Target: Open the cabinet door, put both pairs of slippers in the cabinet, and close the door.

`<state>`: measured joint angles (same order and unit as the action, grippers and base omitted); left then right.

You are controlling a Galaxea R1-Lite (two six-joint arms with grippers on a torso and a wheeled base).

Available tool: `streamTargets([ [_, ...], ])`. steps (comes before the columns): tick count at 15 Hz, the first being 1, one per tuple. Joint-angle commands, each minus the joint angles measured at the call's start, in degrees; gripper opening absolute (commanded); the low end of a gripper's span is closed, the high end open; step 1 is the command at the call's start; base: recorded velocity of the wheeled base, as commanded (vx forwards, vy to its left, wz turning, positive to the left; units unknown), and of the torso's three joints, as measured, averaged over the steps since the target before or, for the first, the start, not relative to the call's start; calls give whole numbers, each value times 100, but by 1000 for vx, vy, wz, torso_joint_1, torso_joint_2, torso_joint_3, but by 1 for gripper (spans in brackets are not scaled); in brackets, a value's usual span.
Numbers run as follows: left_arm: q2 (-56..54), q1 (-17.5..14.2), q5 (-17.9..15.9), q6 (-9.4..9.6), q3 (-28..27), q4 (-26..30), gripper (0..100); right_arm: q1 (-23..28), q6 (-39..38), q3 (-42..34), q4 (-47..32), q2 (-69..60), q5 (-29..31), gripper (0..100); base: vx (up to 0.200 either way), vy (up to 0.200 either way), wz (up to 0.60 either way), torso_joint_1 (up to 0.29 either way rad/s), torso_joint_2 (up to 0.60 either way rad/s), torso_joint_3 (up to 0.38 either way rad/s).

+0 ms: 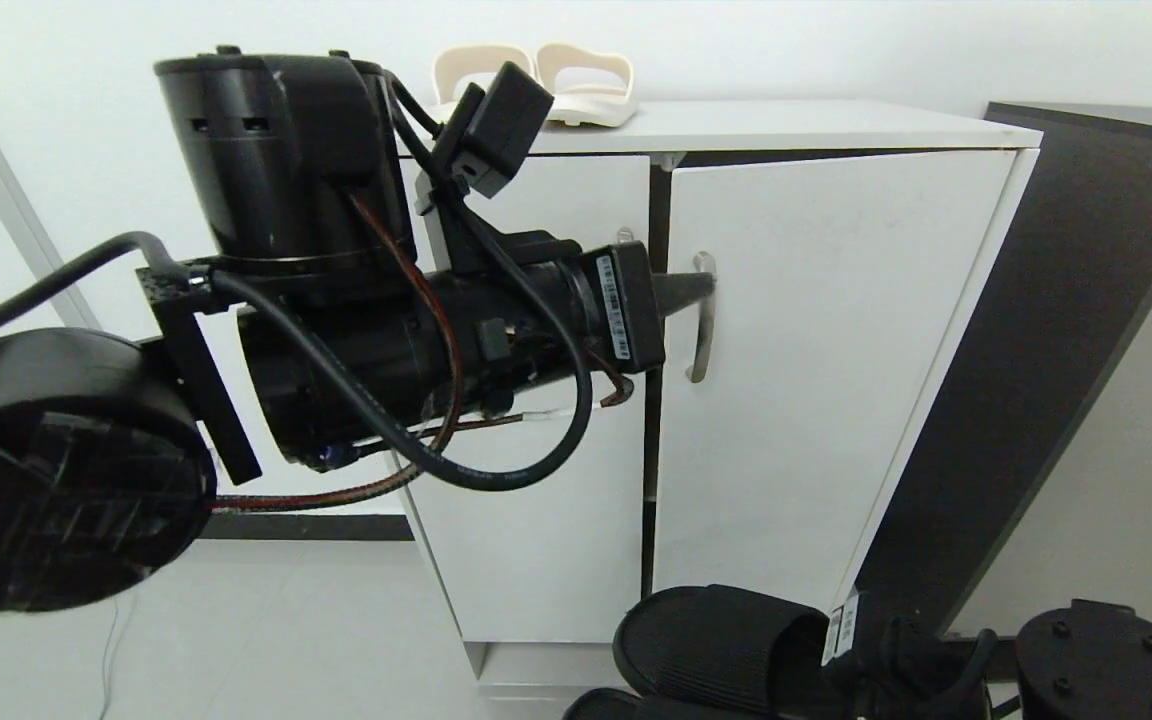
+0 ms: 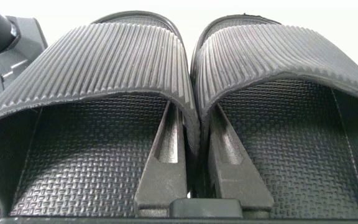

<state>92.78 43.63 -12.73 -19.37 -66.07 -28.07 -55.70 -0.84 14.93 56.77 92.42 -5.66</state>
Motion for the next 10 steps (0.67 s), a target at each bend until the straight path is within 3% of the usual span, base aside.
streamTargets([
  [1, 126, -215, -11, -14, -160, -5, 0, -55, -4, 1, 9, 4, 21, 0, 0, 0, 0, 0, 0, 0],
  [10, 820, -803, -81, -23, -732, -5, 0, -64, 5, 1, 1, 31, 21, 0, 0, 0, 0, 0, 0, 0],
])
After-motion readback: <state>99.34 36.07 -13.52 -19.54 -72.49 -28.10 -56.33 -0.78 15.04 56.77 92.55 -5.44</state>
